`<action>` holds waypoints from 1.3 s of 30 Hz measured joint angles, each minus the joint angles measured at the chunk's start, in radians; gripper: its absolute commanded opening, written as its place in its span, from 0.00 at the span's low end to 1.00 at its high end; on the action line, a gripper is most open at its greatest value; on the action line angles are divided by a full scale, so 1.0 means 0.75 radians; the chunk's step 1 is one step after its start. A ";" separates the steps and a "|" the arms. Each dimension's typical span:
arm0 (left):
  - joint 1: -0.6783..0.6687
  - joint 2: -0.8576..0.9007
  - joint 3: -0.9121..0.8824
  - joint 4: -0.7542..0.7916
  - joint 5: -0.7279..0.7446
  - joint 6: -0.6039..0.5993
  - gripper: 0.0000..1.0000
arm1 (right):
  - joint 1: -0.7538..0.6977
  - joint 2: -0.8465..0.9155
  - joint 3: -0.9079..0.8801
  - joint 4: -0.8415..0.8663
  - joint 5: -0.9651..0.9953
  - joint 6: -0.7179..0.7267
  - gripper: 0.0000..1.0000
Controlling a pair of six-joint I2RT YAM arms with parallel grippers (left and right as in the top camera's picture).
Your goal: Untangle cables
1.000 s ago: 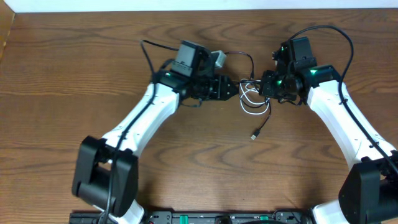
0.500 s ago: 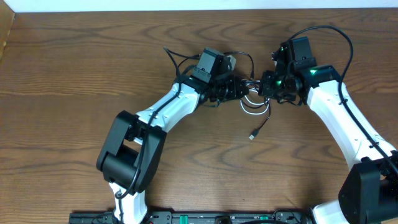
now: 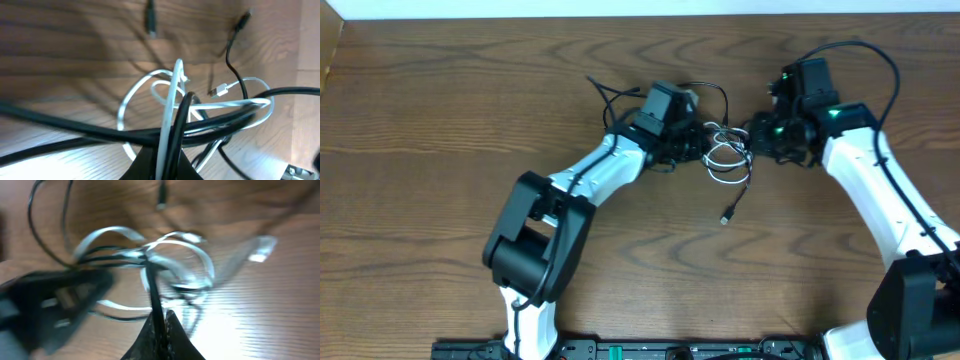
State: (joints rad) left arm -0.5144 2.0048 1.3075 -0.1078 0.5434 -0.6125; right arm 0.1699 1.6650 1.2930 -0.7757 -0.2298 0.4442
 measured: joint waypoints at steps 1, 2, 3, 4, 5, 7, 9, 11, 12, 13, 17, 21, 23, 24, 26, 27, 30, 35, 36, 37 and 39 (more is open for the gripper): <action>0.021 -0.024 -0.001 -0.035 0.001 0.008 0.07 | -0.024 0.000 0.000 -0.005 0.001 0.000 0.01; 0.052 -0.071 -0.001 -0.077 0.003 0.014 0.07 | -0.078 0.000 0.000 -0.015 0.004 -0.001 0.01; 0.079 -0.129 -0.001 -0.110 0.011 0.023 0.07 | -0.108 0.000 0.000 -0.018 0.005 -0.002 0.01; 0.099 -0.187 -0.001 -0.135 0.031 0.042 0.07 | -0.148 0.000 0.000 -0.022 0.006 -0.006 0.01; 0.119 -0.257 -0.001 -0.162 0.070 0.070 0.07 | -0.171 0.000 0.000 -0.026 0.005 -0.009 0.01; 0.133 -0.362 0.002 -0.219 0.131 0.121 0.07 | -0.204 0.000 0.000 -0.033 0.003 -0.016 0.01; 0.134 -0.433 0.002 -0.285 0.169 0.168 0.08 | -0.223 0.001 0.000 -0.041 0.002 -0.021 0.01; 0.135 -0.495 0.002 -0.340 0.197 0.233 0.07 | -0.239 0.006 0.000 -0.053 0.002 -0.026 0.01; 0.140 -0.530 0.002 -0.360 0.210 0.274 0.07 | -0.243 0.020 0.000 -0.058 0.002 -0.027 0.01; 0.145 -0.547 0.002 -0.362 0.213 0.293 0.07 | -0.244 0.032 0.000 -0.061 0.002 -0.031 0.01; 0.225 -0.646 0.002 -0.361 0.221 0.335 0.07 | -0.244 0.110 0.000 -0.067 0.002 -0.038 0.01; 0.356 -0.745 0.002 -0.361 0.227 0.341 0.07 | -0.266 0.180 0.000 -0.068 -0.002 -0.045 0.01; 0.426 -0.777 0.002 -0.362 0.226 0.345 0.07 | -0.296 0.232 0.000 -0.068 0.003 -0.046 0.01; 0.456 -0.787 0.002 -0.362 0.226 0.346 0.07 | -0.305 0.248 0.000 -0.069 0.006 -0.047 0.01; 0.495 -0.791 0.002 -0.363 0.225 0.350 0.08 | -0.325 0.275 0.000 -0.070 0.010 -0.047 0.01; 0.511 -0.791 0.002 -0.364 0.225 0.352 0.08 | -0.333 0.280 0.000 -0.071 0.011 -0.047 0.01; 0.556 -0.791 0.002 -0.364 0.226 0.360 0.07 | -0.369 0.284 0.000 -0.071 0.017 -0.053 0.01; 0.611 -0.791 0.002 -0.384 0.224 0.366 0.07 | -0.450 0.284 0.000 -0.077 0.021 -0.078 0.01; 0.611 -0.791 0.002 -0.386 0.224 0.370 0.07 | -0.462 0.284 0.000 -0.080 0.020 -0.083 0.01; 0.611 -0.791 0.002 -0.385 0.224 0.371 0.07 | -0.480 0.284 0.000 -0.082 0.003 -0.101 0.21; 0.611 -0.791 0.002 -0.381 0.224 0.374 0.07 | -0.495 0.284 0.000 -0.080 -0.033 -0.139 0.37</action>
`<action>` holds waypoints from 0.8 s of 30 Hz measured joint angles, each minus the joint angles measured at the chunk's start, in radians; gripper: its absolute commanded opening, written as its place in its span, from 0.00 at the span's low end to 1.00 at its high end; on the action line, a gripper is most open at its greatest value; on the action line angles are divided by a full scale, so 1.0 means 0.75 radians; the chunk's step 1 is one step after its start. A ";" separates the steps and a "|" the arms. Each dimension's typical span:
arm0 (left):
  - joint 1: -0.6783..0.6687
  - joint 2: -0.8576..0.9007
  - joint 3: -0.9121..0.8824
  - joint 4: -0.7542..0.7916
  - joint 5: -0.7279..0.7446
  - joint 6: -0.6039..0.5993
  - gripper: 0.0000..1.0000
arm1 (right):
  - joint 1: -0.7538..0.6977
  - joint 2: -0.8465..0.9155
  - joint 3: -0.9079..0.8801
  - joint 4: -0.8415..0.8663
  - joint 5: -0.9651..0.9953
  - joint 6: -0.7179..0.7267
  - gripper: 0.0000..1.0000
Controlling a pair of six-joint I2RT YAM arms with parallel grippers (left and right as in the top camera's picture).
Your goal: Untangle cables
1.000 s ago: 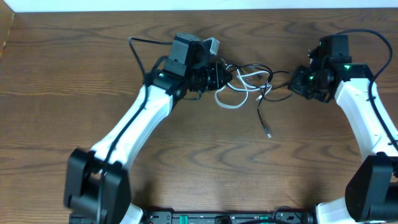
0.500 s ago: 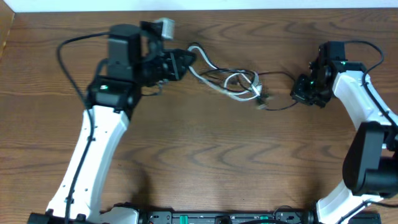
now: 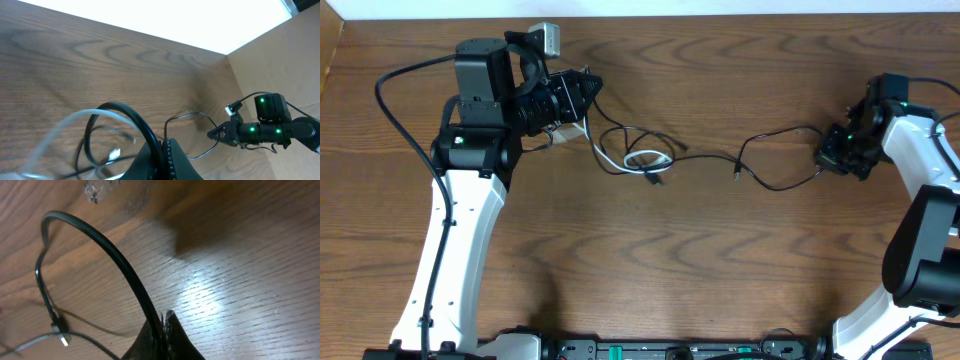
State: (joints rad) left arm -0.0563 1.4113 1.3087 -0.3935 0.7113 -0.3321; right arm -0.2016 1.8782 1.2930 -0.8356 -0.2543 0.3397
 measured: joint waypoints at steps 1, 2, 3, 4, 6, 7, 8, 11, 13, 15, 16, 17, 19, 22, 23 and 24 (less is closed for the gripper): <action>0.001 0.000 0.000 0.005 -0.002 0.000 0.08 | -0.007 0.000 0.000 0.004 -0.041 -0.036 0.42; 0.001 0.000 0.000 0.011 -0.004 0.000 0.07 | -0.011 0.000 0.000 0.010 -0.094 -0.086 0.48; 0.000 0.000 0.000 0.015 -0.004 0.000 0.07 | -0.011 0.000 0.000 0.014 -0.131 -0.115 0.52; 0.000 0.000 0.000 0.024 -0.004 -0.001 0.07 | -0.007 0.000 0.000 0.020 -0.173 -0.157 0.57; 0.000 0.000 0.000 0.050 -0.003 -0.011 0.07 | 0.002 -0.001 0.000 0.037 -0.227 -0.204 0.66; 0.000 0.000 0.000 0.066 0.006 -0.019 0.08 | 0.012 -0.007 0.000 0.048 -0.269 -0.230 0.78; 0.000 0.000 0.000 0.075 0.016 -0.028 0.07 | 0.017 -0.014 0.000 0.052 -0.296 -0.255 0.85; -0.009 0.000 0.000 0.086 0.093 -0.091 0.07 | 0.088 -0.137 0.003 0.107 -0.458 -0.376 0.99; -0.026 0.000 0.000 0.087 0.130 -0.117 0.07 | 0.148 -0.236 0.004 0.173 -0.517 -0.416 0.99; -0.057 0.000 0.000 0.088 0.162 -0.148 0.08 | 0.228 -0.338 0.013 0.232 -0.565 -0.440 0.99; -0.074 0.000 0.000 0.093 0.174 -0.165 0.08 | 0.275 -0.373 0.017 0.259 -0.582 -0.450 0.99; -0.085 0.000 0.000 0.106 0.183 -0.185 0.07 | 0.318 -0.390 0.022 0.285 -0.596 -0.455 0.99; -0.093 0.000 0.000 0.143 0.206 -0.223 0.07 | 0.383 -0.395 0.025 0.311 -0.610 -0.464 0.99; -0.092 0.000 0.000 0.230 0.249 -0.291 0.07 | 0.485 -0.354 0.025 0.358 -0.621 -0.469 0.99; -0.092 -0.001 0.000 0.262 0.270 -0.322 0.07 | 0.513 -0.333 0.025 0.376 -0.625 -0.469 0.96; -0.092 -0.001 0.000 0.317 0.310 -0.374 0.07 | 0.546 -0.297 0.025 0.402 -0.626 -0.468 0.95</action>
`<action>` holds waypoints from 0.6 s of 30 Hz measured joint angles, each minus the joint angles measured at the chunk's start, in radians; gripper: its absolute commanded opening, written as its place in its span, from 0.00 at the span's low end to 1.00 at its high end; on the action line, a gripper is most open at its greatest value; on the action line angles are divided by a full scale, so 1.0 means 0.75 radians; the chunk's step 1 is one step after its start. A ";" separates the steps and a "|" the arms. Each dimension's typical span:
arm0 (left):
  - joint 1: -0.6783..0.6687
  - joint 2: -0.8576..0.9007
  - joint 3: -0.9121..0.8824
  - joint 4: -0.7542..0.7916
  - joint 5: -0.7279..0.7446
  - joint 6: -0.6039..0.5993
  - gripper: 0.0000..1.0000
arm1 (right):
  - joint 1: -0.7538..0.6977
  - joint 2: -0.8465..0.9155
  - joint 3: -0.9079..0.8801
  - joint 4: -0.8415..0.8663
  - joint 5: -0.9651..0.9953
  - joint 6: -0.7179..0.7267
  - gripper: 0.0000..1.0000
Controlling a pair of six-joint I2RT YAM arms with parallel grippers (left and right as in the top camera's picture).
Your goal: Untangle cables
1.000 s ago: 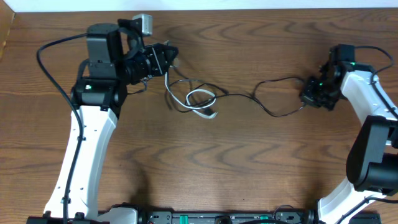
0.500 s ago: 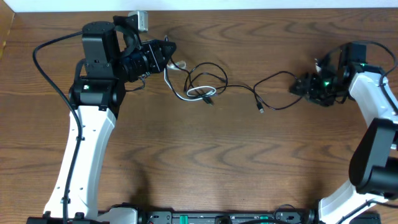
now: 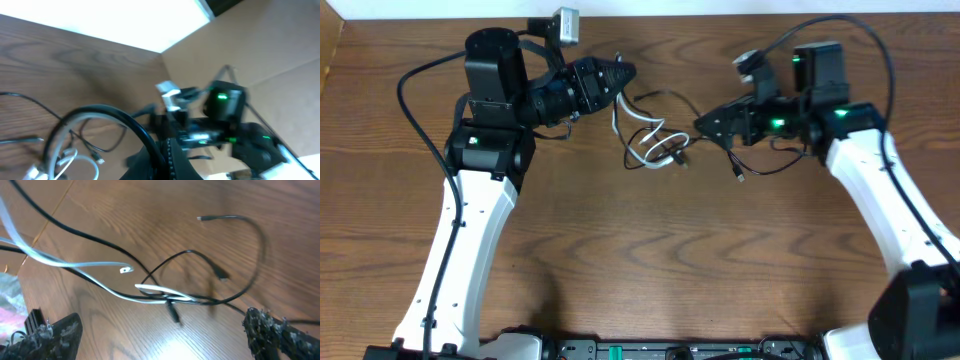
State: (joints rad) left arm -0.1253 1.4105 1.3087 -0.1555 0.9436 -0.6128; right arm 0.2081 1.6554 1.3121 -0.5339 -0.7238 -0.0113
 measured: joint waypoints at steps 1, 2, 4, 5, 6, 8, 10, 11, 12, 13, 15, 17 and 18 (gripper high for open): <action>0.000 -0.001 -0.001 0.023 0.025 -0.032 0.07 | 0.014 0.017 -0.001 0.021 0.000 0.010 0.94; 0.000 -0.001 -0.001 0.055 0.050 -0.062 0.07 | 0.026 0.036 -0.001 0.046 -0.002 0.021 0.92; -0.001 -0.005 -0.001 0.095 0.096 -0.115 0.07 | 0.061 0.085 -0.001 0.097 -0.002 0.047 0.91; 0.000 -0.007 -0.001 0.104 0.109 -0.132 0.08 | 0.074 0.098 -0.001 0.105 -0.002 0.054 0.89; 0.000 -0.009 -0.001 0.107 0.123 -0.148 0.08 | 0.095 0.116 -0.001 0.115 -0.003 0.061 0.84; 0.000 -0.013 -0.001 0.109 0.140 -0.166 0.07 | 0.121 0.123 -0.001 0.119 -0.004 0.063 0.79; 0.000 -0.015 -0.001 0.109 0.146 -0.180 0.07 | 0.134 0.123 -0.001 0.110 -0.008 0.040 0.76; 0.000 -0.016 -0.001 0.110 0.148 -0.185 0.07 | 0.139 0.123 -0.001 0.105 -0.008 0.032 0.76; 0.000 -0.016 -0.001 0.110 0.153 -0.191 0.07 | 0.141 0.123 -0.001 0.086 -0.009 0.002 0.75; 0.000 -0.016 -0.001 0.110 0.157 -0.194 0.07 | 0.144 0.123 -0.001 0.065 -0.009 -0.036 0.75; 0.000 -0.016 -0.001 0.110 0.162 -0.196 0.07 | 0.153 0.123 -0.001 0.034 -0.008 -0.134 0.75; 0.000 -0.016 -0.001 0.110 0.166 -0.196 0.08 | 0.166 0.124 -0.001 0.027 -0.008 -0.220 0.75; 0.000 -0.016 -0.001 0.111 0.167 -0.196 0.07 | 0.172 0.126 -0.001 0.028 -0.009 -0.255 0.75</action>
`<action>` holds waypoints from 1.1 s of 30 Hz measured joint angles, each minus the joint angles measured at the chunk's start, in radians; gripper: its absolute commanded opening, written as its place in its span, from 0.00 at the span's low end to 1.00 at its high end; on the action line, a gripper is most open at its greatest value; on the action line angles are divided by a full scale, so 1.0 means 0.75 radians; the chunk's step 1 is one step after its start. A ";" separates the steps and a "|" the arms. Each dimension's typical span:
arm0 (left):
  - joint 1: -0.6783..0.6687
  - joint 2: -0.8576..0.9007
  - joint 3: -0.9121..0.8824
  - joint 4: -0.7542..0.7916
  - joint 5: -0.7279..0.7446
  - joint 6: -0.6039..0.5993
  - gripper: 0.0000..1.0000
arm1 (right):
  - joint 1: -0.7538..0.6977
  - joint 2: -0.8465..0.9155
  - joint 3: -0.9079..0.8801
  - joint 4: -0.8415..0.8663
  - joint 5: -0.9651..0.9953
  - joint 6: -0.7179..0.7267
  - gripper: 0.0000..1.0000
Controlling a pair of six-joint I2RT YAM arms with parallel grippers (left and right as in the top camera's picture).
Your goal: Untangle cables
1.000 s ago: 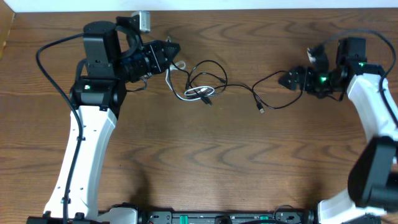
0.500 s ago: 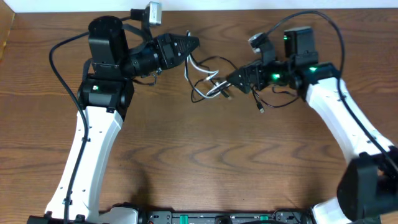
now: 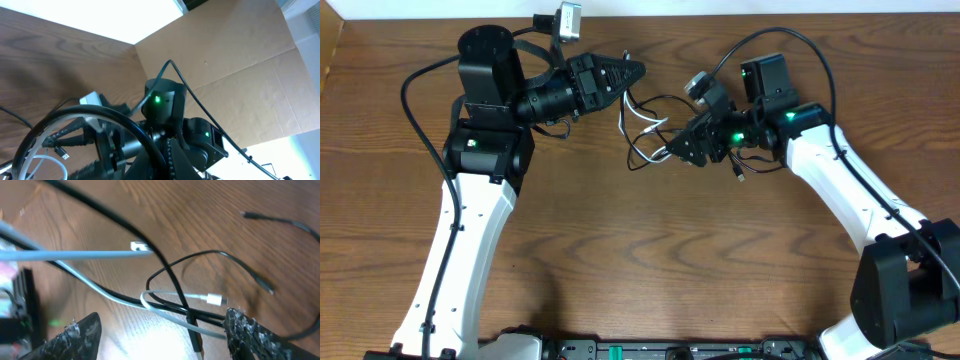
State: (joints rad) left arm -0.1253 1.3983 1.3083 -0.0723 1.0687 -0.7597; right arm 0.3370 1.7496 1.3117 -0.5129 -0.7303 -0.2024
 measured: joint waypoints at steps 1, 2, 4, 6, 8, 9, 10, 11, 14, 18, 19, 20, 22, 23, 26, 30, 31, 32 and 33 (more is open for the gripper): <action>0.000 0.000 0.000 -0.001 -0.001 0.000 0.08 | 0.005 0.005 0.000 0.000 -0.001 -0.042 0.75; 0.000 0.000 0.000 -0.001 0.000 0.000 0.07 | 0.009 0.011 0.000 0.001 -0.001 -0.076 0.75; 0.000 0.000 0.000 -0.001 0.000 0.000 0.07 | 0.016 0.035 0.000 0.000 0.002 -0.153 0.76; 0.000 0.000 0.000 -0.001 0.000 0.000 0.07 | 0.016 0.055 0.000 -0.001 0.011 -0.202 0.75; 0.000 0.000 0.000 -0.001 0.000 0.000 0.07 | 0.016 0.078 0.000 -0.002 0.029 -0.249 0.74; 0.000 0.000 0.000 -0.001 0.000 0.000 0.07 | 0.016 0.085 0.000 -0.002 0.036 -0.263 0.73; 0.000 0.000 0.000 -0.001 0.000 0.000 0.08 | 0.016 0.091 0.000 -0.002 0.040 -0.272 0.71; 0.000 0.000 0.000 -0.001 0.000 0.000 0.08 | 0.016 0.096 0.000 0.001 0.046 -0.283 0.67; 0.000 0.000 0.000 -0.001 0.000 0.000 0.07 | 0.016 0.099 0.000 0.004 0.059 -0.309 0.55; 0.000 0.000 0.000 -0.001 0.001 0.000 0.07 | 0.025 0.100 0.000 0.009 0.080 -0.347 0.47; 0.000 0.000 0.000 -0.001 0.001 0.000 0.07 | 0.031 0.100 0.000 0.011 0.088 -0.351 0.43; 0.000 0.000 0.000 -0.001 0.001 0.000 0.08 | 0.032 0.100 0.000 0.013 0.091 -0.356 0.36; 0.000 0.000 0.000 -0.003 0.001 0.000 0.07 | 0.033 0.100 0.000 0.022 0.098 -0.364 0.11; 0.000 0.000 0.000 -0.004 0.001 0.000 0.07 | 0.033 0.100 0.000 0.033 0.098 -0.363 0.01; 0.000 0.000 0.000 -0.007 0.003 0.001 0.07 | 0.032 0.101 0.000 0.076 0.101 -0.301 0.01; 0.000 0.000 0.000 -0.049 0.004 0.037 0.07 | 0.020 0.093 0.000 0.144 0.093 -0.097 0.01; 0.000 0.000 0.000 -0.070 0.003 0.054 0.07 | 0.001 0.076 0.000 0.164 0.076 -0.012 0.01; 0.000 0.000 0.000 -0.102 0.002 0.078 0.07 | -0.017 0.057 0.000 0.175 0.063 0.039 0.01; 0.000 0.000 0.000 -0.130 -0.004 0.097 0.07 | -0.051 0.011 -0.001 0.191 0.045 0.133 0.01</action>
State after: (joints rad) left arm -0.1253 1.3983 1.3083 -0.1699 1.0660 -0.6868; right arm 0.2985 1.7576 1.3113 -0.3698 -0.6968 -0.1028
